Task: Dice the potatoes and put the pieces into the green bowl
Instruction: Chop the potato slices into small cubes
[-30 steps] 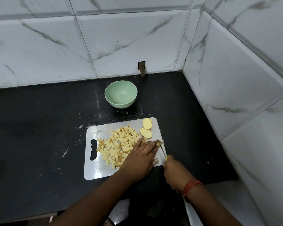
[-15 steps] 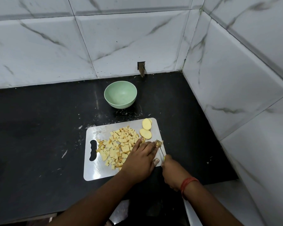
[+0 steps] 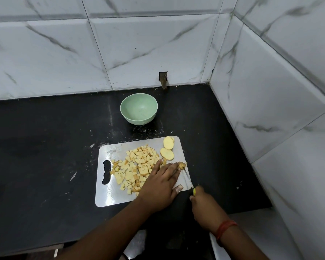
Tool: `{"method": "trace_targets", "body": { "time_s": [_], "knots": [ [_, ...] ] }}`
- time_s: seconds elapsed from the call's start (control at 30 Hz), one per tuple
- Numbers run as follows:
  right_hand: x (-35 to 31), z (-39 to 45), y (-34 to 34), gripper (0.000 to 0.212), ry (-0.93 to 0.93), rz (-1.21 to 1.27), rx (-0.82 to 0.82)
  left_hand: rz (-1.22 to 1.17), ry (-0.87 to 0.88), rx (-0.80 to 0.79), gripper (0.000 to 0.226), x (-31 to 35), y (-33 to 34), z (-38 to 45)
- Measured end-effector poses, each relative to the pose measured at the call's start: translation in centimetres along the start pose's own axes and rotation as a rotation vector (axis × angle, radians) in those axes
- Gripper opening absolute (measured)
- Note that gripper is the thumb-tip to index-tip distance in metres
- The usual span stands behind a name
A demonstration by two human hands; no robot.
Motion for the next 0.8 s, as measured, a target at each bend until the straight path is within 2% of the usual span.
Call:
{"method": "trace_targets", "body": {
  "time_s": [0.17,0.3,0.4,0.7,0.8],
  "knots": [
    [-0.9,0.3,-0.2,0.011,-0.033,0.004,0.077,0.006,-0.018,-0.018,0.068,0.0,0.2,-0.1],
    [-1.4,1.0,0.3,0.026,-0.024,-0.041,0.060,0.012,-0.023,-0.015,0.067,0.1,0.1,0.0],
    [-1.5,1.3,0.6,0.021,-0.013,-0.069,0.066,0.015,-0.030,-0.008,0.066,0.1,0.0,-0.1],
    [-1.8,1.4,0.6,0.026,-0.025,-0.120,0.046,-0.011,-0.045,-0.009,0.065,0.0,-0.1,-0.1],
    [-1.9,1.4,0.4,0.014,-0.047,-0.096,0.071,-0.028,-0.051,-0.005,0.065,-0.1,-0.1,-0.1]
  ]
}}
Point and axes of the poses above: each hand's wrist, its own z-axis towards the middle knuckle, its own y-axis out of the palm, x = y × z, the point moved 4 cm from there along z, towards the middle knuckle, and after that the axes turned 5 degrees about x, right-handed, at the moved point
